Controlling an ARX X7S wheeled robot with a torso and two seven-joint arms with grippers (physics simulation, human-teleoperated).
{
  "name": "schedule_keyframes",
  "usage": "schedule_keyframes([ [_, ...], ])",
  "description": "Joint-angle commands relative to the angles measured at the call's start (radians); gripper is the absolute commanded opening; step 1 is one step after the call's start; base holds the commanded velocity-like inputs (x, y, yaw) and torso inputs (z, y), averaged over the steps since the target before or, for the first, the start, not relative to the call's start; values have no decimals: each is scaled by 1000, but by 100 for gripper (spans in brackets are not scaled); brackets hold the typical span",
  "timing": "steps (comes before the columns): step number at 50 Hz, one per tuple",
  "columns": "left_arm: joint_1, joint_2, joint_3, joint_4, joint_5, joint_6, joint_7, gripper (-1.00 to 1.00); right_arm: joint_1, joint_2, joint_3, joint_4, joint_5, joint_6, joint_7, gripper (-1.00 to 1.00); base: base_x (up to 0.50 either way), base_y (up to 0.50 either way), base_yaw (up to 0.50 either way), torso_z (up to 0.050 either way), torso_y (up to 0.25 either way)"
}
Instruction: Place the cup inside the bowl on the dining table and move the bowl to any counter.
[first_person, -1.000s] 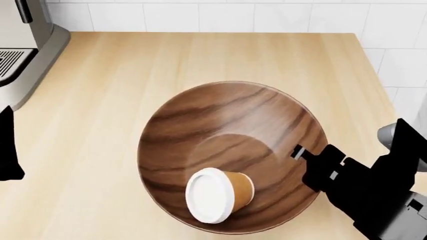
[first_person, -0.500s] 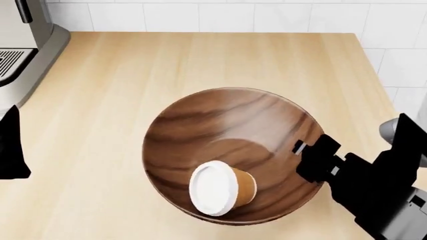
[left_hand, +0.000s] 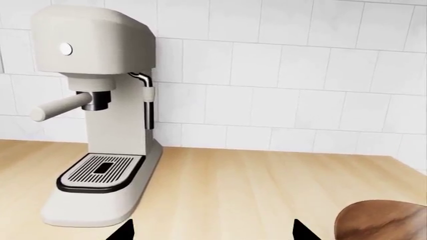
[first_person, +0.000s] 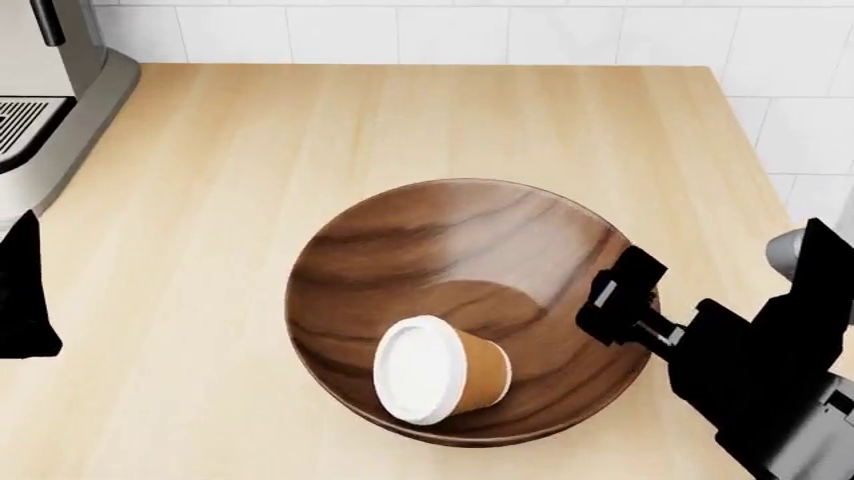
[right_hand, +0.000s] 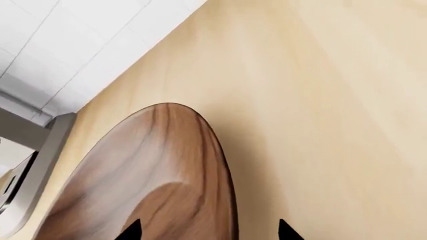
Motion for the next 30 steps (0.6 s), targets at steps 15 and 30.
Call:
schedule_keyframes([
  [15, -10, 0, 7, -7, -6, 2, 1, 100, -3, 75, -12, -174, -71, -22, -7, 100, 0, 0, 0, 0, 1],
  [30, -16, -5, 46, -15, 12, -26, -15, 100, -70, 200, -159, -473, -444, -175, -157, 100, 0, 0, 0, 0, 0],
])
